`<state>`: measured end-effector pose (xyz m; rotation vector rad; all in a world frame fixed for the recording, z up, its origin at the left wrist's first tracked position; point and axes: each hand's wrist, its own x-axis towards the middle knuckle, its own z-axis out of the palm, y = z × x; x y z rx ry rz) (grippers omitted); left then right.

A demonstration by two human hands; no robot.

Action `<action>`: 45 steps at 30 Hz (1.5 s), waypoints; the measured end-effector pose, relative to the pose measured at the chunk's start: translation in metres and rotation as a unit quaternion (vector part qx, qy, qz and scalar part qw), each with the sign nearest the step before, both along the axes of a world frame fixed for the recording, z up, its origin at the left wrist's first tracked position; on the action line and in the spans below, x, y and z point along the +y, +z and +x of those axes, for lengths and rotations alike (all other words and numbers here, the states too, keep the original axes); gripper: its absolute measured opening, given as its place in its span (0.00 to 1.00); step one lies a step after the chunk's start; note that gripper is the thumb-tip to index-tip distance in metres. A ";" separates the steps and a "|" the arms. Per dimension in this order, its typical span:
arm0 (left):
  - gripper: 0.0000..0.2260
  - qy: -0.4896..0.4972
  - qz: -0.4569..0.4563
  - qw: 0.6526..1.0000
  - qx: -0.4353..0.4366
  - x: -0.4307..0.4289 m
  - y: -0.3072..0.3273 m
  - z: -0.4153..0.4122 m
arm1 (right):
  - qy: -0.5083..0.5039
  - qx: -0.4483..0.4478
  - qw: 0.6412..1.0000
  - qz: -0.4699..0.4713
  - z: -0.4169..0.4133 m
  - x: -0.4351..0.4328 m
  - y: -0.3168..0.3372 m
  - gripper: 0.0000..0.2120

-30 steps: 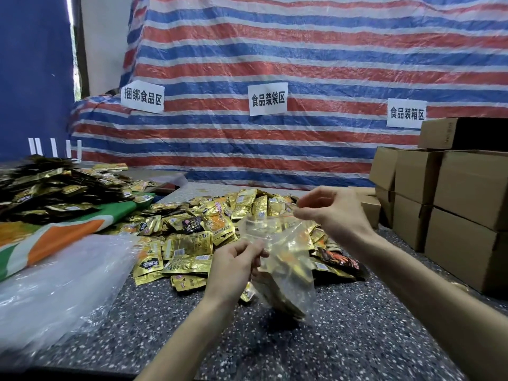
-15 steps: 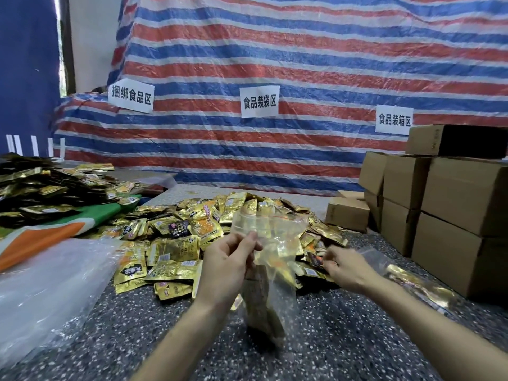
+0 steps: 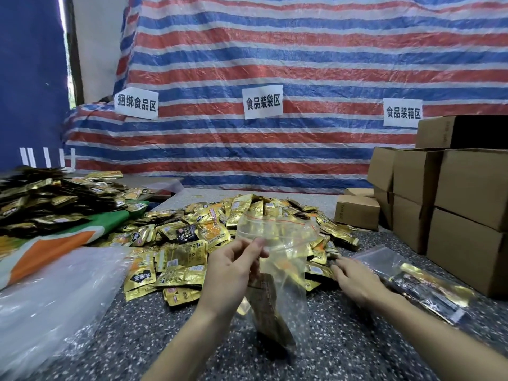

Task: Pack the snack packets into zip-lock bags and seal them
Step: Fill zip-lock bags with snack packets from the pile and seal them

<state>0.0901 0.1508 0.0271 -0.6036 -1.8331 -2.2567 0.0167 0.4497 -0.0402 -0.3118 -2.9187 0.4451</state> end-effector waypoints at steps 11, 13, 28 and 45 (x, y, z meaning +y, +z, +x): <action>0.14 0.008 -0.014 1.000 -0.010 0.004 -0.002 -0.002 | -0.161 0.337 0.910 -0.180 0.022 0.012 0.048 0.15; 0.14 0.010 -0.018 1.000 -0.014 0.005 -0.002 -0.001 | -0.167 0.345 0.902 -0.196 0.028 0.011 0.057 0.10; 0.13 0.013 -0.032 0.999 -0.003 0.015 0.005 0.007 | 0.130 0.379 0.701 -0.591 0.098 -0.085 0.197 0.21; 0.14 0.002 -0.028 0.998 0.053 0.020 0.012 0.015 | 0.206 0.220 0.817 -0.491 0.091 -0.098 0.176 0.12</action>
